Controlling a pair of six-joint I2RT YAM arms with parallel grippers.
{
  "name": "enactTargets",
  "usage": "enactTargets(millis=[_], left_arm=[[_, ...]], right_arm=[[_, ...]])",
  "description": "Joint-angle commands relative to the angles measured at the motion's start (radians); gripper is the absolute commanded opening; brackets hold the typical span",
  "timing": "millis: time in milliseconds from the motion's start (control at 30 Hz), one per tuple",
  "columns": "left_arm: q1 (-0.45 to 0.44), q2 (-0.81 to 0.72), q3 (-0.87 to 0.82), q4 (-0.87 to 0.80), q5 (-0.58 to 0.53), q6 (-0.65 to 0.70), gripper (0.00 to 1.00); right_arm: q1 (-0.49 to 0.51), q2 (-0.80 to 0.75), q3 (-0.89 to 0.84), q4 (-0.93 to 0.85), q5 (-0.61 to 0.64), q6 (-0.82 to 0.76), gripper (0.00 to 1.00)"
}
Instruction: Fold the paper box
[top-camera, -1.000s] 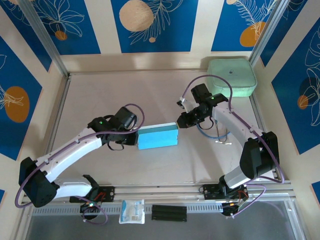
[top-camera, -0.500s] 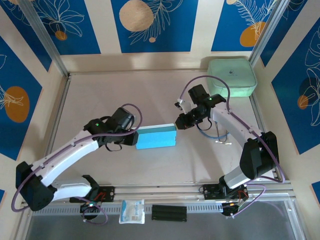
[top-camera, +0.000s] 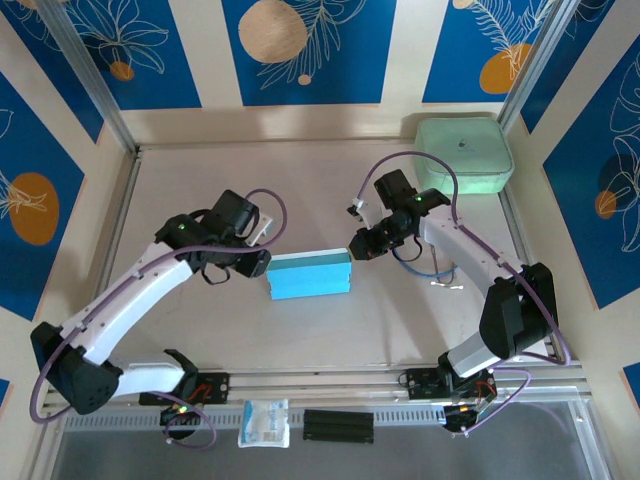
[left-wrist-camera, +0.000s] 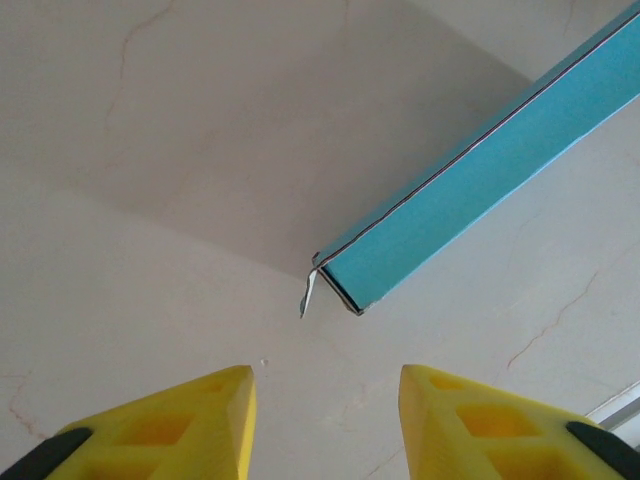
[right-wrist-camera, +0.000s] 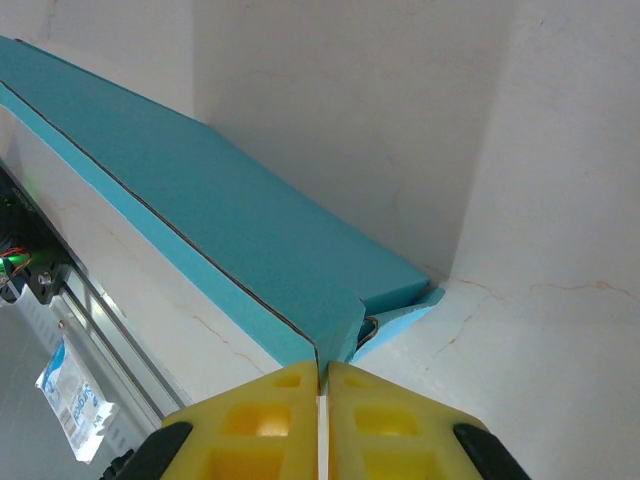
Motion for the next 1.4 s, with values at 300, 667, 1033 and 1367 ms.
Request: enactTargets(millis=[300,667,1033,1367], left_arm=[[0.086,0.045,-0.050,0.093,0.126,0.044,0.38],[0.117,0.111,-0.078,0.129,0.185,0.033,0.33],[0.116,0.111,-0.094,0.166,0.229,-0.021,0.08],[0.117,0.087,-0.141,0.216,0.241,-0.164,0.06]], right_arm=[[0.008,-0.001,0.025,-0.015,-0.008,-0.010,0.10],[0.010,-0.001,0.024,-0.010,-0.005,-0.003,0.09],[0.019,-0.001,0.023,-0.003,-0.001,0.014,0.09],[0.053,-0.030,-0.025,0.077,0.004,0.117,0.07]])
